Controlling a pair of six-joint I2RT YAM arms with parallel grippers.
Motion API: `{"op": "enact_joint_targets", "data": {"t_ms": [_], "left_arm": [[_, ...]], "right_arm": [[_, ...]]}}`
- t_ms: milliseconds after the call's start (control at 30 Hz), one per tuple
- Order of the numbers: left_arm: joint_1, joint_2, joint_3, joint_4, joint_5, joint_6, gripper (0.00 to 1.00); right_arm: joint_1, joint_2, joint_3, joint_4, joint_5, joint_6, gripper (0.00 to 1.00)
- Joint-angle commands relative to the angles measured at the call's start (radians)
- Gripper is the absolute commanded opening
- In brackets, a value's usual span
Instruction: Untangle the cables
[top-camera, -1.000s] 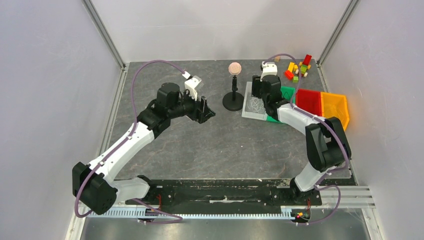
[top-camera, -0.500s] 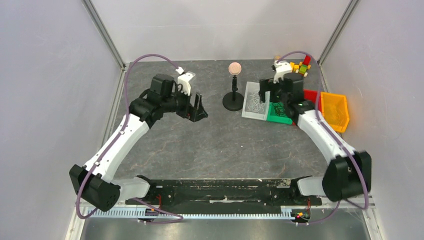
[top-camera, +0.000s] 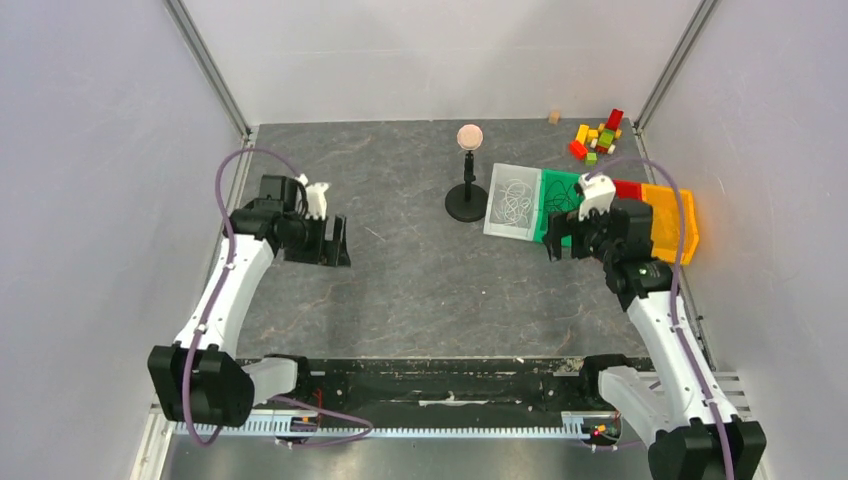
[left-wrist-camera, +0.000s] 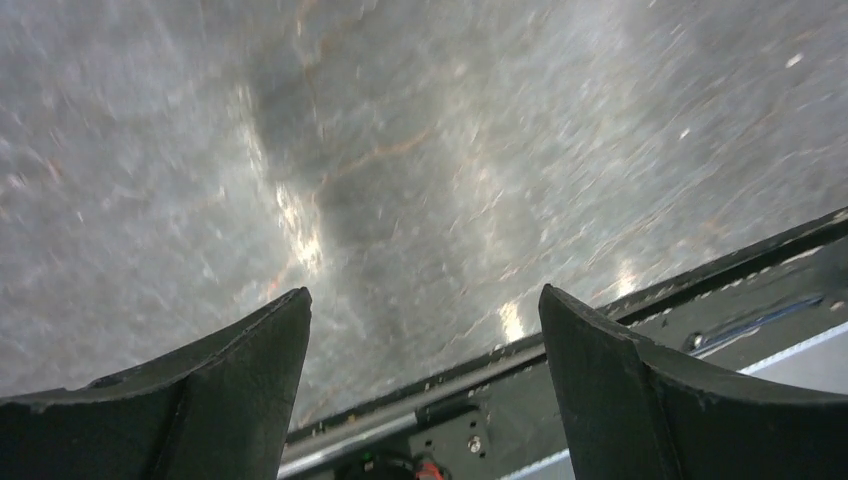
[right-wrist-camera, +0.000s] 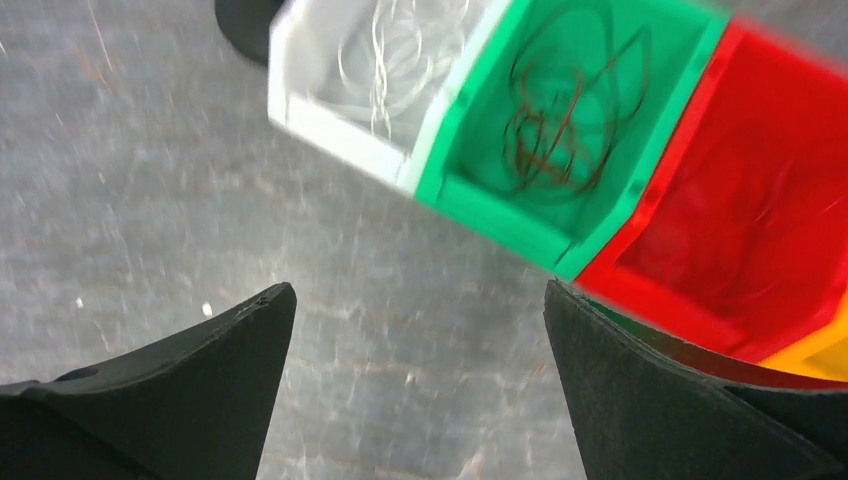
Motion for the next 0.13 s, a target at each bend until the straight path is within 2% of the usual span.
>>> {"op": "enact_joint_targets", "data": {"t_ms": [0,100], "left_arm": [[0.003,-0.079,-0.058,-0.017,-0.062,0.027,0.91],[0.003,-0.105,-0.041,-0.025,-0.089,0.036,0.91]], "right_arm": [[-0.002,-0.049,-0.111,0.022,-0.031,0.015,0.98],[-0.014,-0.091,-0.129,0.024,-0.05,0.036,0.98]]}}
